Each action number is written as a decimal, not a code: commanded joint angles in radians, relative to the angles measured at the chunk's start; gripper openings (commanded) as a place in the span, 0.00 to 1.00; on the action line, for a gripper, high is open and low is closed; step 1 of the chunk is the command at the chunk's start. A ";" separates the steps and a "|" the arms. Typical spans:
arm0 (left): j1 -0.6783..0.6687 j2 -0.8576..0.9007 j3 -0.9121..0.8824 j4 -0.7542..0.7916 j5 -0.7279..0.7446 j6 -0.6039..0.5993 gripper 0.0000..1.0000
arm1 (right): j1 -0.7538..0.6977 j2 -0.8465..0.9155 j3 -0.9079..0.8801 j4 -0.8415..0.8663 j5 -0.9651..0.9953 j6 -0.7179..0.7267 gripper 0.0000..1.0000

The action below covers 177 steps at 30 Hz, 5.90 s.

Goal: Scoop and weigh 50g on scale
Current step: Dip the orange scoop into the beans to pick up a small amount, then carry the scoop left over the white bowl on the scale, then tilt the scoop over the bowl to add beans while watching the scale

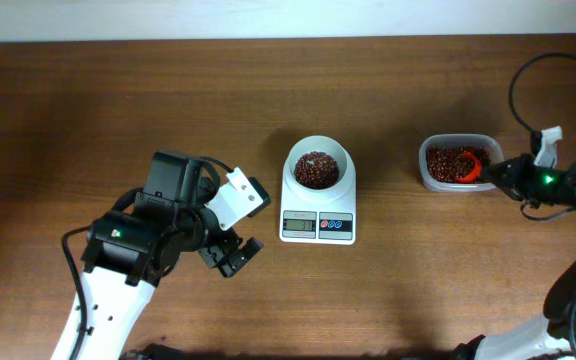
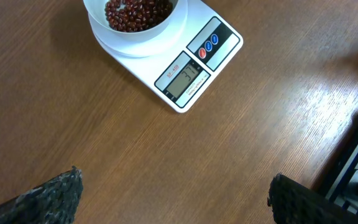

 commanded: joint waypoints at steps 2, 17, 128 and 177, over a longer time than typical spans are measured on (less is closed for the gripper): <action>0.004 0.000 0.000 -0.001 0.018 0.019 0.99 | -0.028 0.013 -0.010 0.001 -0.071 0.004 0.04; 0.004 0.000 0.000 -0.001 0.018 0.019 0.99 | -0.028 0.013 -0.010 -0.023 -0.122 0.003 0.04; 0.004 0.000 0.000 -0.001 0.018 0.019 0.99 | 0.566 0.013 -0.009 0.117 -0.446 -0.063 0.04; 0.004 0.000 0.000 -0.001 0.018 0.019 0.99 | 0.649 0.013 -0.009 0.344 -0.383 -0.584 0.04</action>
